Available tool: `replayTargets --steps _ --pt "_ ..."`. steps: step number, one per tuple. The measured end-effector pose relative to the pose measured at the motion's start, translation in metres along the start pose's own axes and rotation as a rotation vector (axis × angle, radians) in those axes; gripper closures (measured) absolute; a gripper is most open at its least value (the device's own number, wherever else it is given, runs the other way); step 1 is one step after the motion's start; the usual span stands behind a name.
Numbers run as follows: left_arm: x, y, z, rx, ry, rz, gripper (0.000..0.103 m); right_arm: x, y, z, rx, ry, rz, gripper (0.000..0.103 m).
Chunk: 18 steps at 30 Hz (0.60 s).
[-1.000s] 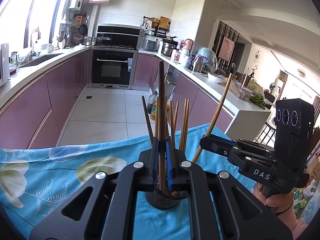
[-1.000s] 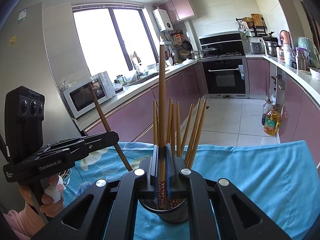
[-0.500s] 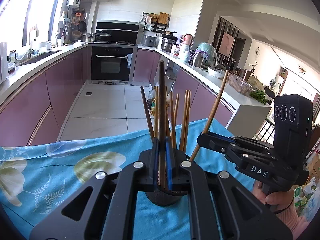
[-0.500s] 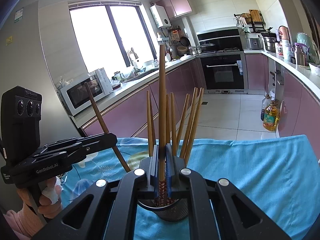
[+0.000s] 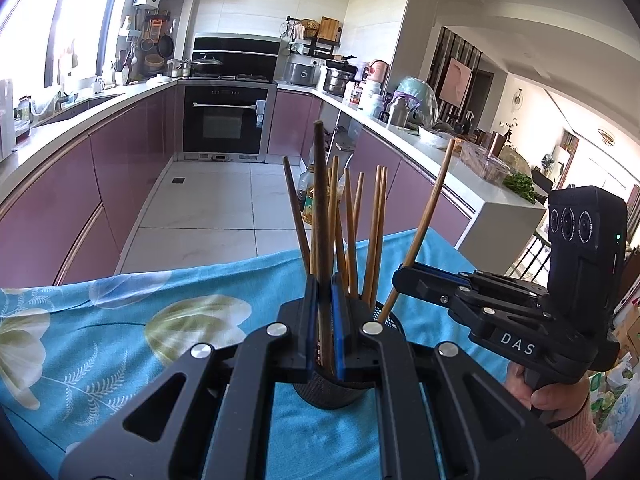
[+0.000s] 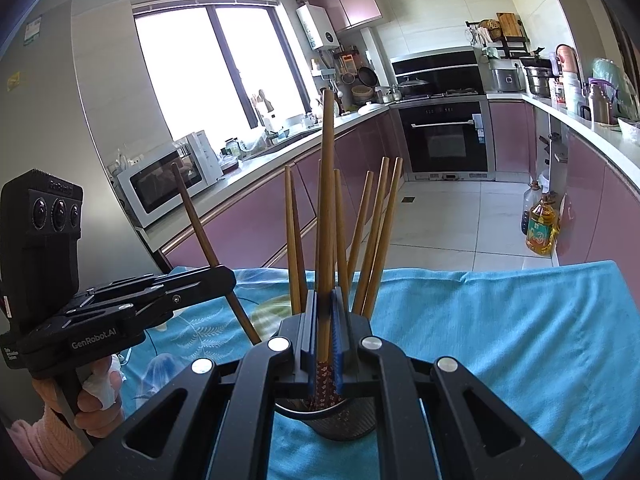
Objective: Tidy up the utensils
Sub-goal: 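Lower the held chopsticks into the mesh cup with both tools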
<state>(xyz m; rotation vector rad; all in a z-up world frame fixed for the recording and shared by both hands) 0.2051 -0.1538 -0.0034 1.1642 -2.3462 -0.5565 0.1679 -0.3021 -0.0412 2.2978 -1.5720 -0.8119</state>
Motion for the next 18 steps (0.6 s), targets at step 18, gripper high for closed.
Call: replayTargets --steps 18 --pt "-0.007 -0.014 0.004 -0.027 0.005 -0.022 0.095 0.002 -0.012 0.007 -0.030 0.001 0.004 0.097"
Point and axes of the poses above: each gripper's, at about its wrist camera, not at the fingertips, and y roughly against the way its jaws point, x to its right, z to its underside, the point moved 8 cm from there along -y, roughly the way its jaws point, and after that the axes turned 2 degrees about z, right-handed, at the moved point
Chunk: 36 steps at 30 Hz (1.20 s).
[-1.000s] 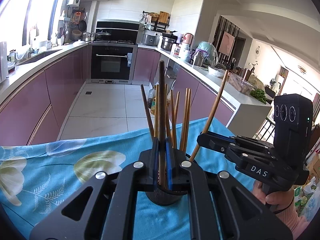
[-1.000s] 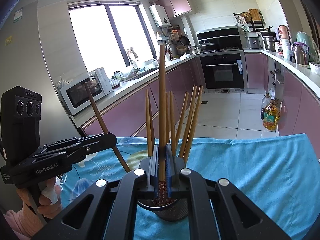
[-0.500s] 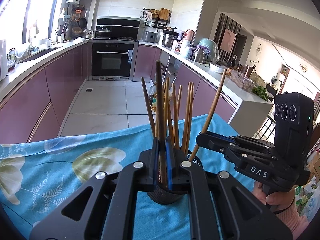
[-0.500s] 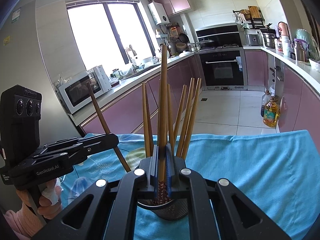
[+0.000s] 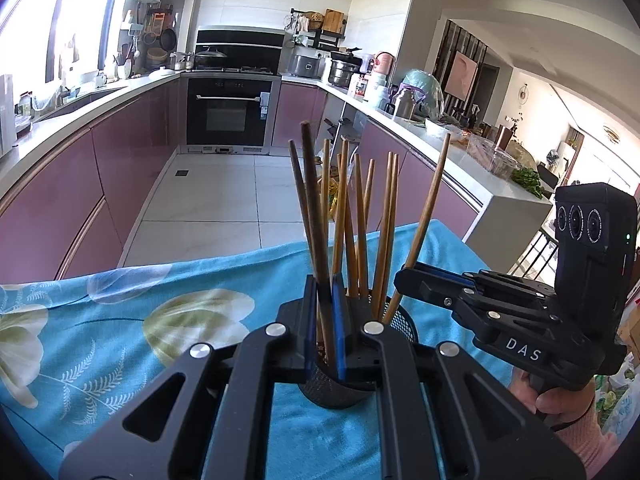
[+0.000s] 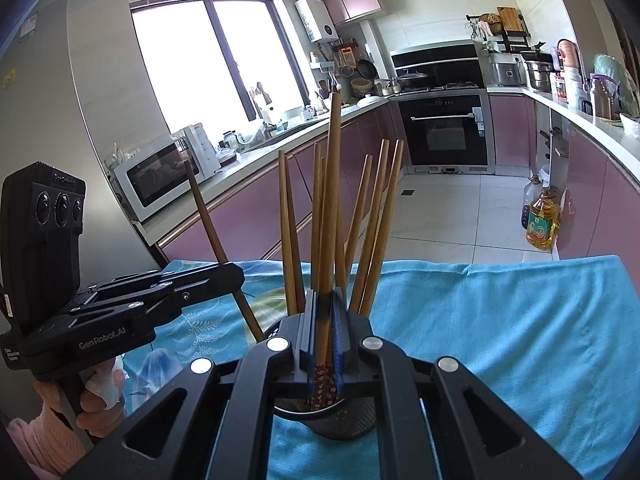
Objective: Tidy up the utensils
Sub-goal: 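Lower the held chopsticks into the mesh cup with both tools, then open both tools to release the chopsticks and pull back from the cup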
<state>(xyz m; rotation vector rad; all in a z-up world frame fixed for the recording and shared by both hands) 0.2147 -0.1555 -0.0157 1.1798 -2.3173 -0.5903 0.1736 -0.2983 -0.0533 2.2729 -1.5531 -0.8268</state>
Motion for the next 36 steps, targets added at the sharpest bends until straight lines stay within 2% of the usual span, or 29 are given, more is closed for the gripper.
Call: replayTargets --steps 36 --pt "-0.010 -0.020 0.000 -0.025 0.020 -0.040 0.093 0.005 -0.016 0.003 -0.035 -0.004 0.013 0.096"
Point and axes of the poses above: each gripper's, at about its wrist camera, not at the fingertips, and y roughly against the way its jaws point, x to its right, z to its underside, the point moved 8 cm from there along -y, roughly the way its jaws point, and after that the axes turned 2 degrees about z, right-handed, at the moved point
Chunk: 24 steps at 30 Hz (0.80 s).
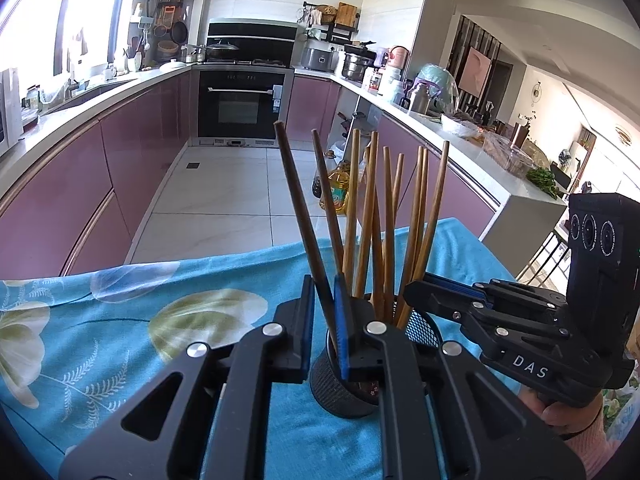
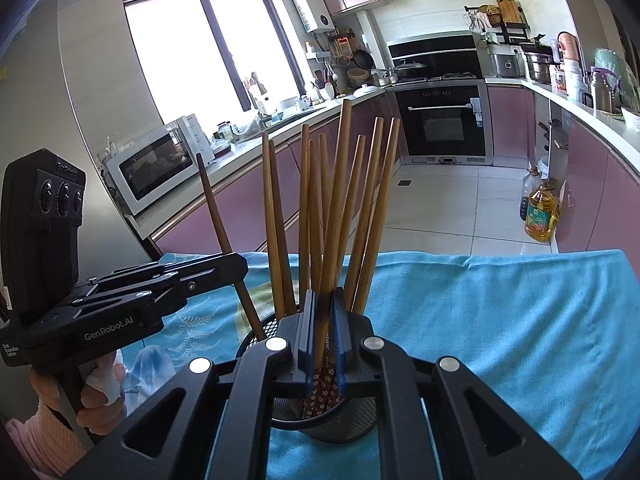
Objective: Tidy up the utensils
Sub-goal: 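Open both tools to release the chopsticks and pull back from the cup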
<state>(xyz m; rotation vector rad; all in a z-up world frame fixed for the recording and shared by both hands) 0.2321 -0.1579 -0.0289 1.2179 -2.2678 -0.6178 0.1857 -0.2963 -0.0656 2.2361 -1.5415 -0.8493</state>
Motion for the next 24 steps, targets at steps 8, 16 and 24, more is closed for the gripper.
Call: replayTargets --steps 8,16,24 --pt "-0.0022 -0.0025 -0.0002 -0.001 0.006 -0.003 0.092 0.0013 -0.0018 -0.0006 -0.002 -0.008 0.001 0.096" --pt "-0.0053 -0.0042 0.0005 -0.001 0.009 -0.006 0.088 0.0014 -0.0032 -0.0016 -0.005 -0.006 0.006 0.096" --pt "-0.0096 -0.0071 0.0020 -0.004 0.011 -0.004 0.085 -0.0018 -0.0004 -0.0014 0.001 -0.001 0.021 0.093"
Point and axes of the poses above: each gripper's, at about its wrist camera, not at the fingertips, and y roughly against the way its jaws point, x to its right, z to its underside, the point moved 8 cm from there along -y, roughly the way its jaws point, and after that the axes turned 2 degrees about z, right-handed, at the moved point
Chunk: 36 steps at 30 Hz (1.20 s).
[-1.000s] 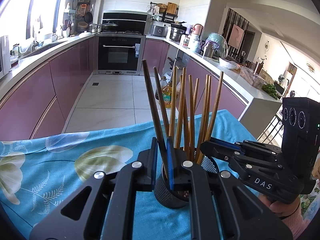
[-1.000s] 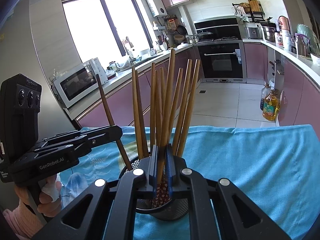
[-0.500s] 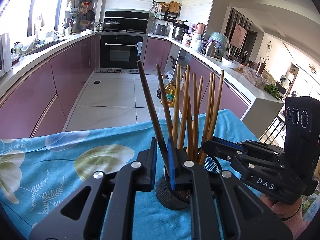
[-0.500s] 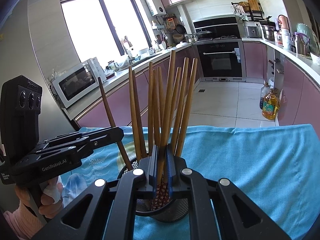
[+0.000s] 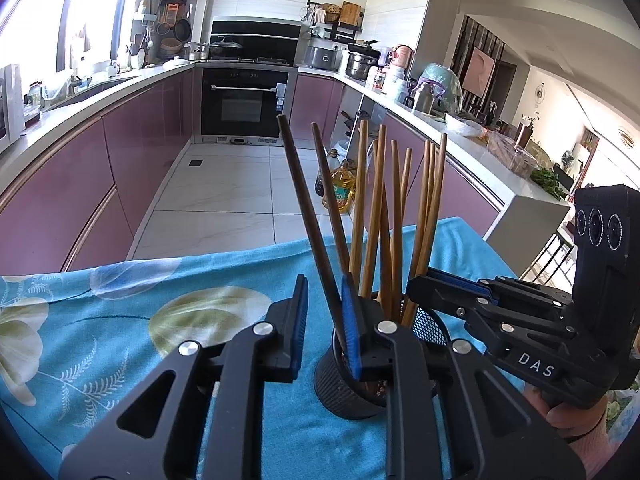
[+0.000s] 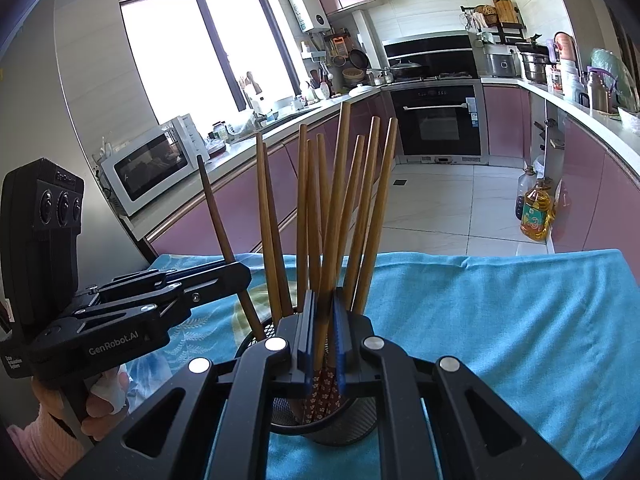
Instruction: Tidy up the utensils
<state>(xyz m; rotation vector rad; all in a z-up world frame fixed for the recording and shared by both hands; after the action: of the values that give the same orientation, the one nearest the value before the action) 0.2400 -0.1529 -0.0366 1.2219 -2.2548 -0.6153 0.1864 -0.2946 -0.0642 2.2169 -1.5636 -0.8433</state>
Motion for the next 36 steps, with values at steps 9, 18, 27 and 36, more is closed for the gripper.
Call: replayTargets --steps 9,18,27,36 --pt "-0.013 0.014 0.017 0.058 0.019 -0.025 0.047 -0.012 0.024 0.005 0.055 0.070 0.050 0.056" --pt "-0.037 0.073 0.046 0.224 0.016 -0.146 0.006 -0.031 0.052 0.031 0.171 0.186 0.175 0.006" --pt "-0.062 0.126 0.076 0.368 0.033 -0.327 0.006 -0.040 0.063 0.049 0.271 0.207 0.231 0.006" --pt "-0.059 0.158 0.091 0.463 -0.001 -0.418 0.006 -0.052 0.071 0.057 0.341 0.229 0.250 0.006"
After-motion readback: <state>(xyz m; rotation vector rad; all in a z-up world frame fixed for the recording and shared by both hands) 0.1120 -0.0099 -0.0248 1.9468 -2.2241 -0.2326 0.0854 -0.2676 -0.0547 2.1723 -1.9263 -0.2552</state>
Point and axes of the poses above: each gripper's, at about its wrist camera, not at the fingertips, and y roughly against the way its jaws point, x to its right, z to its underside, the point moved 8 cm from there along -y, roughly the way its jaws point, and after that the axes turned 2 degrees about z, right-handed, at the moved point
